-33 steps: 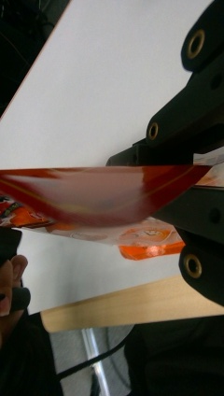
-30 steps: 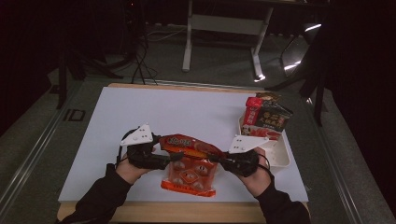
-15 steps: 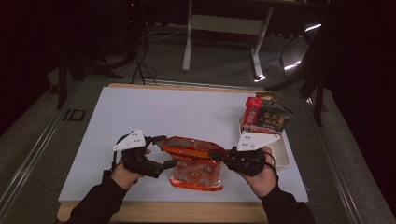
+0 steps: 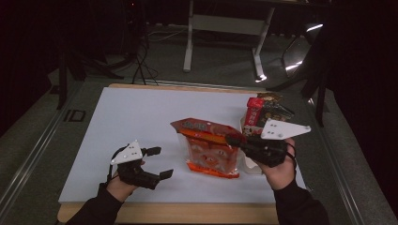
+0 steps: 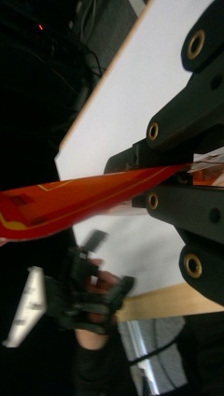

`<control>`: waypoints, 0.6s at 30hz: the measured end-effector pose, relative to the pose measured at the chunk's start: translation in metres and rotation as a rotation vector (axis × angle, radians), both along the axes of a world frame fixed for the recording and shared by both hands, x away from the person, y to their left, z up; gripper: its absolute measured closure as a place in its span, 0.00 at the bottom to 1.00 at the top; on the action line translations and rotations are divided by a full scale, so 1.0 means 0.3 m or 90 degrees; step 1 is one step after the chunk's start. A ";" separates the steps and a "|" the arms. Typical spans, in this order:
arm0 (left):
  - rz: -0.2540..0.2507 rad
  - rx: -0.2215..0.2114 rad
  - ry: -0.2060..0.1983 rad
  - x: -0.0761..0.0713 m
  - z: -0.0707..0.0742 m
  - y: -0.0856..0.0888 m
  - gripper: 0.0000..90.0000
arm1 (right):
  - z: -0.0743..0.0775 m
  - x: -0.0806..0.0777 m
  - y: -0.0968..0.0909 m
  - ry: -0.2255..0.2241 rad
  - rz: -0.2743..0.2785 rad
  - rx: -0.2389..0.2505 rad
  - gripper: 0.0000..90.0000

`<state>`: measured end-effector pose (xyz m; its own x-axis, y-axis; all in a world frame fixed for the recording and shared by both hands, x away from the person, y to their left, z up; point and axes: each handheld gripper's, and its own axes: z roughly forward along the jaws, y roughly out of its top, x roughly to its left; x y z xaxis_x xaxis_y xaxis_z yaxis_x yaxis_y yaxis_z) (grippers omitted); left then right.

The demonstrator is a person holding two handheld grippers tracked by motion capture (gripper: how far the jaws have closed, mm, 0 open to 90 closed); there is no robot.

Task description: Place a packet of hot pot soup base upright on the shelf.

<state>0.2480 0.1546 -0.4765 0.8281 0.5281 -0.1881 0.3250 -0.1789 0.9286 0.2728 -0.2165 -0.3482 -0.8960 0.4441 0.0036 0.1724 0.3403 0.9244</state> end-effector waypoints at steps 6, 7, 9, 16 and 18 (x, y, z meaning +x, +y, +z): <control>0.008 -0.001 0.018 -0.010 -0.039 0.003 0.09 | 0.069 0.006 -0.068 -0.012 -0.026 0.034 1.00; 0.008 -0.001 0.018 -0.010 -0.039 0.003 0.09 | 0.069 0.006 -0.068 -0.012 -0.026 0.034 1.00; 0.014 0.000 0.021 -0.011 -0.052 0.007 0.09 | 0.101 0.006 -0.096 -0.025 -0.040 0.038 1.00; 0.013 0.022 0.019 -0.015 -0.071 0.000 0.09 | 0.162 0.017 -0.191 -0.053 -0.090 0.059 1.00; 0.012 0.021 0.020 -0.014 -0.072 -0.003 0.09 | 0.175 0.021 -0.220 -0.055 -0.102 0.060 1.00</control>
<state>0.2438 0.1538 -0.4982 0.8120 0.5498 -0.1957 0.3574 -0.2035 0.9115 0.2791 -0.2826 -0.2957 -0.8123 0.5827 -0.0228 0.1356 0.2268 0.9645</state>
